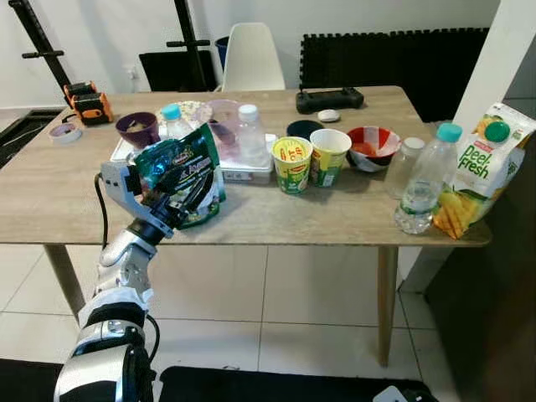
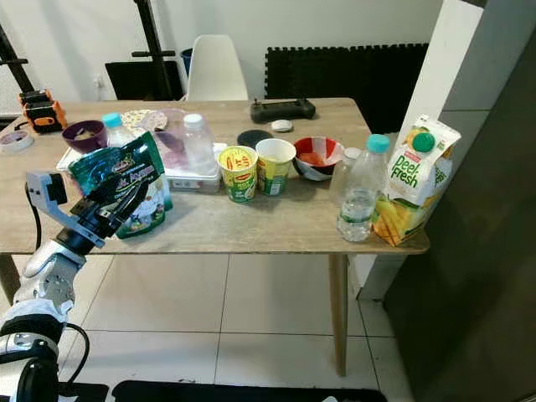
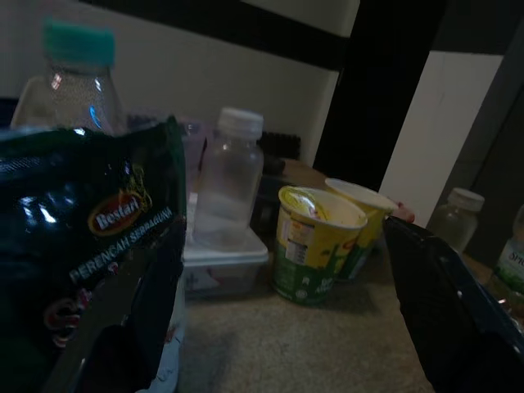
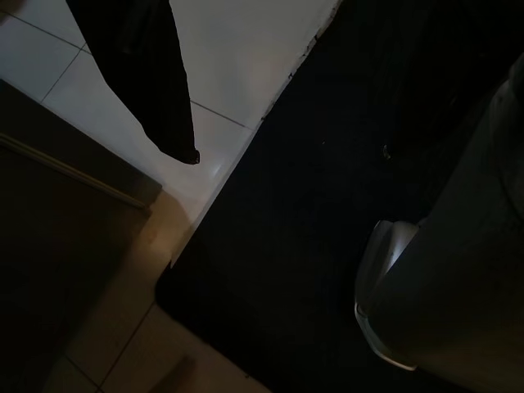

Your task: Restocking fridge

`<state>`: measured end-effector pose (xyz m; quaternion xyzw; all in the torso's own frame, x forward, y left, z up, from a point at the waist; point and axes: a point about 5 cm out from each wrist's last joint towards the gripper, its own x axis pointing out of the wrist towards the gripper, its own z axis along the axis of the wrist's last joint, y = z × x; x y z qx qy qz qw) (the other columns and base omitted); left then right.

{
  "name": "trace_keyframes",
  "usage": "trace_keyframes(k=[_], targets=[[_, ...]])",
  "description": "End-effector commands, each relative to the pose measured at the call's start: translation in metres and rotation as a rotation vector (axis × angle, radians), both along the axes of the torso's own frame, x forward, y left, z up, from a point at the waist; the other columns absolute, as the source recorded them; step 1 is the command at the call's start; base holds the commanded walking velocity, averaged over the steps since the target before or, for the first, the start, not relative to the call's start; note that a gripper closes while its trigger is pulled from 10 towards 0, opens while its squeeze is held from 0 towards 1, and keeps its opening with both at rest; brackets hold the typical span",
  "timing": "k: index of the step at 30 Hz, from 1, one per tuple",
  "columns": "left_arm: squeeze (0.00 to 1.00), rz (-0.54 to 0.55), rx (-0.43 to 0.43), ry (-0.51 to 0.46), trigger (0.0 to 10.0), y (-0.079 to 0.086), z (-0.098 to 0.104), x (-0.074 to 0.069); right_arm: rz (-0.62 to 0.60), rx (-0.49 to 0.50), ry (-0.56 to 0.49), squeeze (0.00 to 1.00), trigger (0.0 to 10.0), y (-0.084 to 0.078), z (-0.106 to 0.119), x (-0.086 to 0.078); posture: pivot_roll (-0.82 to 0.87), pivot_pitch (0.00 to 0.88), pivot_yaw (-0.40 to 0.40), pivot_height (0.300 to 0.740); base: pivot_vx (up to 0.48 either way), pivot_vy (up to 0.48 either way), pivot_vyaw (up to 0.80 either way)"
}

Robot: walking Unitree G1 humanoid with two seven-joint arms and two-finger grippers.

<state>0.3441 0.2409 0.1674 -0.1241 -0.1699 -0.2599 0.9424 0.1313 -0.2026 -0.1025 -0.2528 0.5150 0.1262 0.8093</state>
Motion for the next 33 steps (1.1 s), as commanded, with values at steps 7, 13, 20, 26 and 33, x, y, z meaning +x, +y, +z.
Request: trace_keyframes(k=[7, 13, 20, 26, 33], targets=[[0.0, 0.28, 0.059, -0.096, 10.0, 0.048, 0.027, -0.011, 0.018, 0.016, -0.006, 0.0, 10.0, 0.006, 0.001, 0.005, -0.11, 0.072, 0.023, 0.74, 0.0, 0.0, 0.0], [0.0, 0.405, 0.061, -0.133, 10.0, 0.074, 0.039, -0.021, 0.028, 0.017, -0.004, 0.0, 10.0, 0.007, 0.0, 0.004, -0.11, 0.077, 0.018, 0.74, 0.0, 0.0, 0.0], [0.0, 0.428, 0.104, -0.026, 10.0, 0.074, 0.016, -0.023, 0.037, 0.009, 0.008, 0.0, 10.0, 0.004, -0.001, -0.001, -0.11, 0.08, 0.015, 0.74, 0.0, 0.0, 0.0], [0.0, 0.412, 0.078, 0.048, 10.0, 0.064, -0.006, -0.021, 0.038, -0.004, 0.007, 0.0, 10.0, 0.001, -0.001, -0.002, -0.12, 0.099, 0.011, 0.74, 0.0, 0.0, 0.0], [0.0, 0.398, 0.079, 0.109, 10.0, 0.058, -0.02, -0.02, 0.045, -0.012, 0.011, 0.0, 10.0, -0.003, -0.002, -0.009, -0.14, 0.167, -0.001, 0.74, 0.0, 0.0, 0.0]])
